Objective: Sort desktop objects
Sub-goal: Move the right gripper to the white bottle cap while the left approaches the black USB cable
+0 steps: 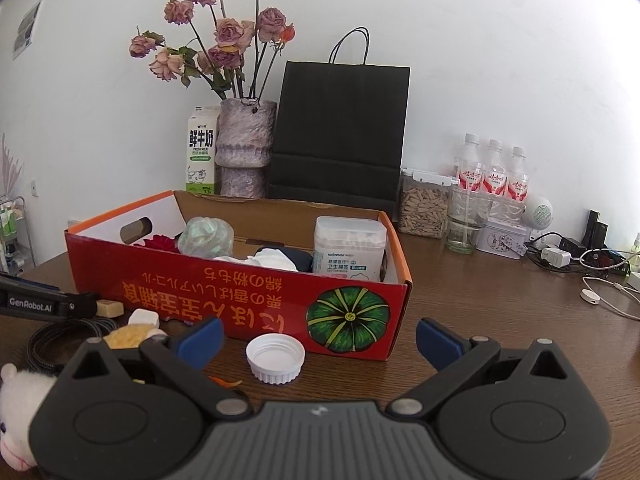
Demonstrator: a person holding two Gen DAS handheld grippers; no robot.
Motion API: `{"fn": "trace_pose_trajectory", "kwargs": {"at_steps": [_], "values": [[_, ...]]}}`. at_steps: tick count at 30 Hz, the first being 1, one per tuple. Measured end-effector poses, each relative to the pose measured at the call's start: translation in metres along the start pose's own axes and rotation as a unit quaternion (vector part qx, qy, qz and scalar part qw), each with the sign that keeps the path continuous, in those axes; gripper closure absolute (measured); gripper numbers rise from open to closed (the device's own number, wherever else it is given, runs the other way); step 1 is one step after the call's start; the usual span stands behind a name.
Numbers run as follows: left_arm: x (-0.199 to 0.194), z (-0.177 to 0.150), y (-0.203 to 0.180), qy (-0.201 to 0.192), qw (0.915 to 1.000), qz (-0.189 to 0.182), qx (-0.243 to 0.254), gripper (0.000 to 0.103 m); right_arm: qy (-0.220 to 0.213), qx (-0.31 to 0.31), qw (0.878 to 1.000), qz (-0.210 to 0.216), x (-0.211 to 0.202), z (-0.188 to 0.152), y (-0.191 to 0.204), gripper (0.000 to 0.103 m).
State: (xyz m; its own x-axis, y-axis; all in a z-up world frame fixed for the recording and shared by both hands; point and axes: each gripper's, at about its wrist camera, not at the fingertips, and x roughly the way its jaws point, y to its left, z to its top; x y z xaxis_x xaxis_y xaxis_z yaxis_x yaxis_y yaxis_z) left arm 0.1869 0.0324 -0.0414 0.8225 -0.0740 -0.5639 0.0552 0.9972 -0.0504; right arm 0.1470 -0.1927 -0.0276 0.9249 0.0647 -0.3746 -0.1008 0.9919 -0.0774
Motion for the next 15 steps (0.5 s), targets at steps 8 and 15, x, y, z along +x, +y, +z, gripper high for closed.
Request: {"fn": "trace_pose_trajectory", "kwargs": {"at_steps": [8,15], "values": [[-0.004,-0.001,0.001,-0.014,0.9999,-0.002,-0.008,0.072,0.009,0.002,1.000,0.001,0.002,0.000,-0.001,0.000],[-0.013,-0.001,0.002,-0.039,0.9991,0.010,-0.013,0.073,0.018,0.005,1.000,0.004,0.006,0.000,-0.002,0.000]]}}
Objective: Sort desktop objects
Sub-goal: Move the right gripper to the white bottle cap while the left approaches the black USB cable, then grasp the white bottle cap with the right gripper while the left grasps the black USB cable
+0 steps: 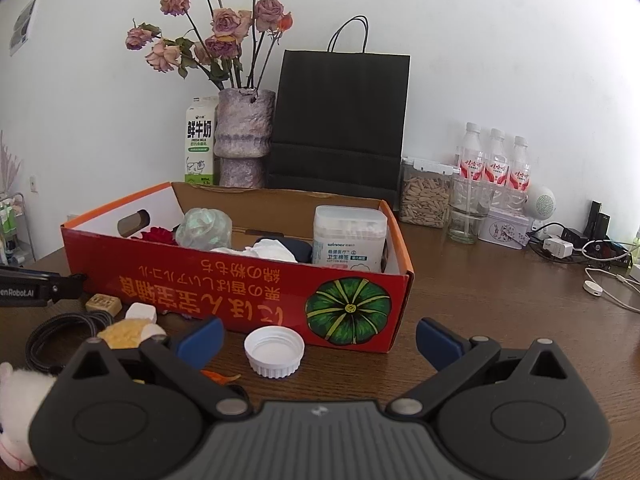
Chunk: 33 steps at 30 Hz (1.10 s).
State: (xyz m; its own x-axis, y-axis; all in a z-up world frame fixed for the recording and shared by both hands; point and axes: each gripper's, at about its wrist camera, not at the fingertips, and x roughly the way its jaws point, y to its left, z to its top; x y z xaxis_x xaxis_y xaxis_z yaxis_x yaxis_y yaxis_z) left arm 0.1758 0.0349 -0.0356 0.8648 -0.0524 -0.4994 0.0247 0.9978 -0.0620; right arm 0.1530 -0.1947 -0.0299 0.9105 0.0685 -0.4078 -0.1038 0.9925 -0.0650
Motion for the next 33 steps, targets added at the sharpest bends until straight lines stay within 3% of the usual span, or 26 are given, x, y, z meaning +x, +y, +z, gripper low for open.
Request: {"fn": "trace_pose_trajectory", "kwargs": {"at_steps": [2,11,14,16,17,23,29,31,33], "values": [[-0.002,0.001,0.002,-0.004,1.0000,0.001,-0.006,0.080,0.008,0.004,1.000,0.012,0.003,0.001,-0.001,0.000],[-0.002,0.001,0.005,-0.003,0.9999,0.003,-0.011,0.080,0.068,0.015,0.997,0.028,0.035,0.010,0.007,0.012],[-0.001,0.001,0.007,0.004,0.9998,0.009,-0.017,0.062,0.080,0.020,0.996,0.029,0.041,0.009,0.007,0.023],[-0.002,0.001,0.009,0.001,0.9997,0.011,-0.022,0.054,0.088,0.017,0.995,0.034,0.044,0.006,0.008,0.053],[-0.003,0.001,0.009,0.000,0.9997,0.010,-0.022,0.051,0.093,0.017,0.995,0.040,0.045,0.005,0.008,0.062],[0.007,0.000,0.008,0.027,0.9991,0.026,-0.019,0.029,0.068,0.026,0.996,0.043,0.034,0.004,0.003,0.064],[0.018,-0.001,0.013,0.055,0.9975,0.032,-0.032,0.034,0.064,0.026,0.997,0.044,0.031,0.004,0.002,0.064],[0.018,-0.001,0.011,0.054,0.9975,0.035,-0.027,0.045,0.062,0.020,0.997,0.045,0.030,0.004,0.005,0.064],[0.017,0.000,0.010,0.052,0.9976,0.037,-0.025,0.065,0.062,0.017,0.997,0.048,0.029,0.004,0.006,0.064]]}}
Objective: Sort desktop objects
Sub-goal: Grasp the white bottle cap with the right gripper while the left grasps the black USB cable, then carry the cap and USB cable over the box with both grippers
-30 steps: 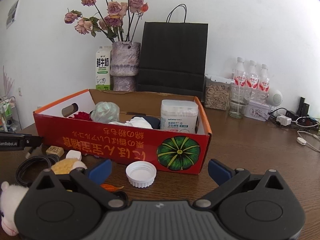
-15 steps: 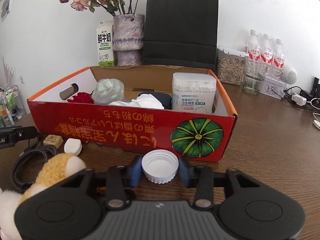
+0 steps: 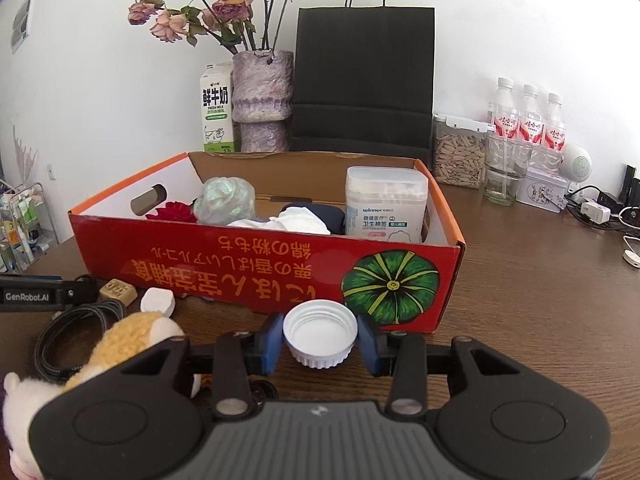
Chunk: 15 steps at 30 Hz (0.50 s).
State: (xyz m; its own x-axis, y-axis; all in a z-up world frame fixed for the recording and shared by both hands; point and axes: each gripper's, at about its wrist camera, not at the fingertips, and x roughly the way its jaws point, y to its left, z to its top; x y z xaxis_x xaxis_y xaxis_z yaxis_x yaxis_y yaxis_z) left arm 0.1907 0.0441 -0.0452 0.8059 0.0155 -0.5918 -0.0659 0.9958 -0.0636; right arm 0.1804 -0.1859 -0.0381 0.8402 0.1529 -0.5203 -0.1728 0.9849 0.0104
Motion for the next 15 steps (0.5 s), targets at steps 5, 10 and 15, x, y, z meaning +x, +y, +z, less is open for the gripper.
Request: {"fn": "trace_pose_trajectory", "kwargs": {"at_steps": [5,10,15], "values": [[-0.001,-0.001,-0.007,0.002,0.9997,0.002,0.023,0.069,-0.002,-0.001,1.000,0.001,-0.001,0.000,0.000,0.064],[-0.002,-0.001,-0.006,-0.002,0.9998,-0.001,0.020,0.072,-0.008,-0.002,1.000,0.007,-0.004,-0.001,0.001,0.064],[-0.007,-0.002,-0.002,-0.017,0.9998,-0.001,0.007,0.073,-0.030,-0.005,1.000,0.005,-0.013,-0.003,0.002,0.064]]}}
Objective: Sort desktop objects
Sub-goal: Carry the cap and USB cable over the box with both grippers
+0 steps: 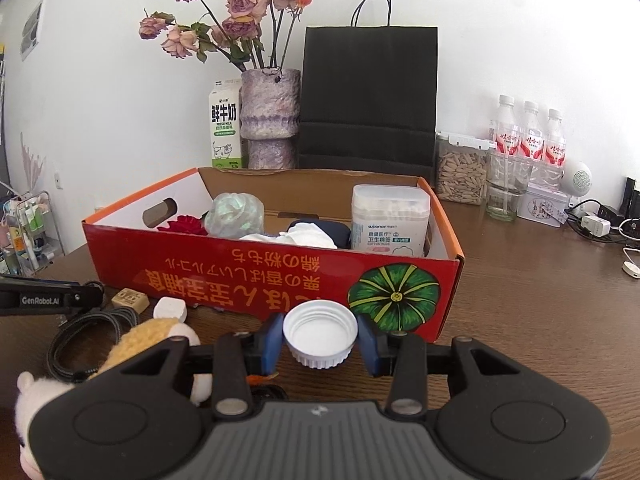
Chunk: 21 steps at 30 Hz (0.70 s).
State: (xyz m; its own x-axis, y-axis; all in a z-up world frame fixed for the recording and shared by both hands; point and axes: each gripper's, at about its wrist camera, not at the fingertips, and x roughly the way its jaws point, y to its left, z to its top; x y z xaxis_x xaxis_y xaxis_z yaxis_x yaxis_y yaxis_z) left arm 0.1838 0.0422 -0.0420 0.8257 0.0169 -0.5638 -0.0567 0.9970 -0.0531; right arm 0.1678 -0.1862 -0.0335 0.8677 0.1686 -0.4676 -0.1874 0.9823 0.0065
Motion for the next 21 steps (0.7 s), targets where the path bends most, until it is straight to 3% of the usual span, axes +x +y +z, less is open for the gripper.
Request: {"fn": "trace_pose_trajectory", "kwargs": {"at_steps": [11,15,21], "values": [[-0.037,0.000,-0.001,-0.075,0.9971,-0.014,-0.004,0.073,-0.046,0.001,0.999,0.010,-0.024,-0.002,-0.004,0.064],[-0.052,0.015,-0.004,-0.104,0.9940,-0.033,-0.009,0.073,-0.088,0.003,0.996,0.020,-0.039,0.013,-0.004,0.064],[-0.051,0.052,-0.027,-0.140,0.9886,-0.054,0.001,0.073,-0.117,0.004,0.993,0.022,-0.035,0.047,-0.001,0.064]]}}
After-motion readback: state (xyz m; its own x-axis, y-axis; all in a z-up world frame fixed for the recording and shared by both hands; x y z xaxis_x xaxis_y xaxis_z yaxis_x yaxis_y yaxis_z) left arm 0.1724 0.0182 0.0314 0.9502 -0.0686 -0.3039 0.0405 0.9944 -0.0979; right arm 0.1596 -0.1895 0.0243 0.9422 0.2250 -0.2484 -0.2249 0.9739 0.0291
